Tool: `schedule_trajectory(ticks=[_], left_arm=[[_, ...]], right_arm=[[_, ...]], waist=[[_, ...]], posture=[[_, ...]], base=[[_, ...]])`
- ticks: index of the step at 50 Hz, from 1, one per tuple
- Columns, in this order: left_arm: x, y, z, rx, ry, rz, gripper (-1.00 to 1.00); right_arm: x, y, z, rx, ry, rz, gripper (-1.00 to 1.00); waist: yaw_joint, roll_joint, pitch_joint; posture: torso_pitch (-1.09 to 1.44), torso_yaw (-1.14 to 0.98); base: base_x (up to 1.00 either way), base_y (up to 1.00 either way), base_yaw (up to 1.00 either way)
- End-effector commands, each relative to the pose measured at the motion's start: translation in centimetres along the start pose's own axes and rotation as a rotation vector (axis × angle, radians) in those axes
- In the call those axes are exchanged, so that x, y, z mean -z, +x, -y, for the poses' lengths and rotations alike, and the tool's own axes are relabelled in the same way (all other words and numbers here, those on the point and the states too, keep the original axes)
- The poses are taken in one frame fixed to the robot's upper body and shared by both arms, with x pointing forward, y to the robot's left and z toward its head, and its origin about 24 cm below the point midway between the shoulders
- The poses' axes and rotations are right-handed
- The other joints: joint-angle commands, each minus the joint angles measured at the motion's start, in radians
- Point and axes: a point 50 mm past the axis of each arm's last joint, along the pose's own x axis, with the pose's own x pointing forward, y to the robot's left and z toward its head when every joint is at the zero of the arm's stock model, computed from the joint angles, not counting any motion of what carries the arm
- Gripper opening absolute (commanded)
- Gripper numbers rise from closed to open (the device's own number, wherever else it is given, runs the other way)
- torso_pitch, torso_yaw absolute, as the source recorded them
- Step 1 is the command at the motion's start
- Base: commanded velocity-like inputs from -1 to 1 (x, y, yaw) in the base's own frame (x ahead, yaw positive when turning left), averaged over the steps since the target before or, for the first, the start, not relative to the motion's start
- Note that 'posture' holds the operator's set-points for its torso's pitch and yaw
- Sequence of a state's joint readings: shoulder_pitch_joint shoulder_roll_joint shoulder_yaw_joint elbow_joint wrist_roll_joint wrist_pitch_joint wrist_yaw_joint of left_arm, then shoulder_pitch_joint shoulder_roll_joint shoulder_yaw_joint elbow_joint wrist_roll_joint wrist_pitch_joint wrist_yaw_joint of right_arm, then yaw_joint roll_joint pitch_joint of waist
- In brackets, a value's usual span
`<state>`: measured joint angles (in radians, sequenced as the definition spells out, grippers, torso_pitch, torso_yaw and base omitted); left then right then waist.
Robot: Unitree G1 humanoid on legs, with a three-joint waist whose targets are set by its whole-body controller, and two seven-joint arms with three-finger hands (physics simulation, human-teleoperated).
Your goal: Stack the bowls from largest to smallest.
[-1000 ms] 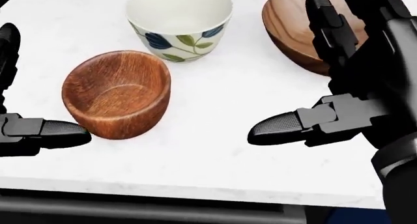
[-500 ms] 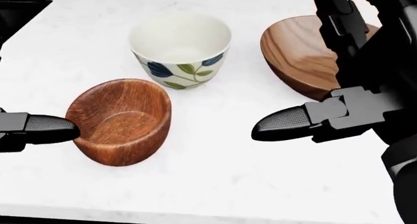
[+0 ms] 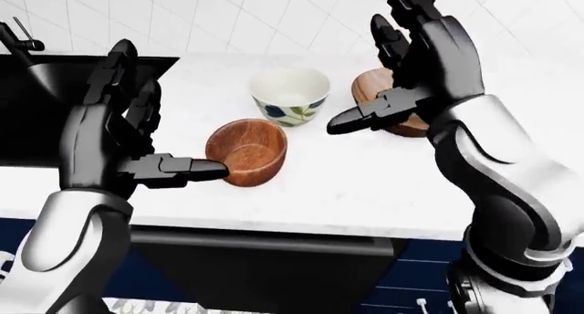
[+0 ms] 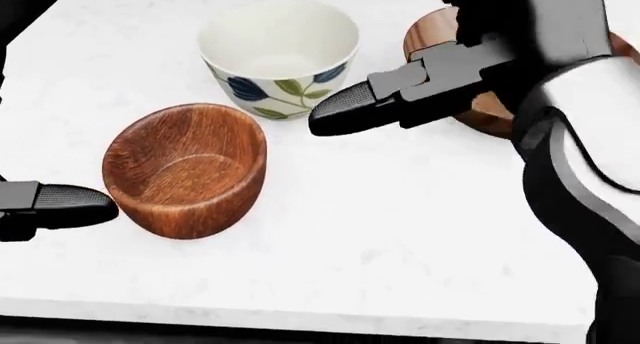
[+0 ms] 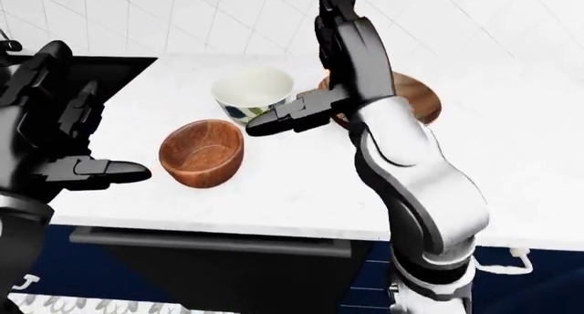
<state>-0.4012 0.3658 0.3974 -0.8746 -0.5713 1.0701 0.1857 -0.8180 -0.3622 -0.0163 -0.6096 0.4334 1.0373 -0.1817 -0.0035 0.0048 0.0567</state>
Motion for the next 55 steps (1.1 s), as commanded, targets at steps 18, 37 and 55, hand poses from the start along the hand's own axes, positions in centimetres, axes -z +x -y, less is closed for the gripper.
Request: schedule_trajectory(ticks=[18,37,55], left_arm=[[-0.9,-0.1,-0.3,-0.010,0.005,0.072,1.00],[-1.0,-0.4,-1.0,-0.022,0.000,0.076,1.00],[-1.1,-0.4,-1.4,-0.030,0.001,0.077,1.00]], right_arm=[[0.1,10.4,-1.5,-0.142,-0.787,0.066,1.00],[5.4,12.9,-8.3,-0.213,-1.132,0.255,1.00],[8.4,13.1,-8.3,-0.234,-1.218,0.194,0.75]], waist=[[-0.011,0.037,-0.021],[-0.014,0.054,-0.036],[-0.011,0.051,-0.038]], posture=[[0.00,0.00],[0.00,0.00],[0.00,0.00]], base=[[0.00,0.00,0.00],[0.00,0.00,0.00],[0.00,0.00,0.00]])
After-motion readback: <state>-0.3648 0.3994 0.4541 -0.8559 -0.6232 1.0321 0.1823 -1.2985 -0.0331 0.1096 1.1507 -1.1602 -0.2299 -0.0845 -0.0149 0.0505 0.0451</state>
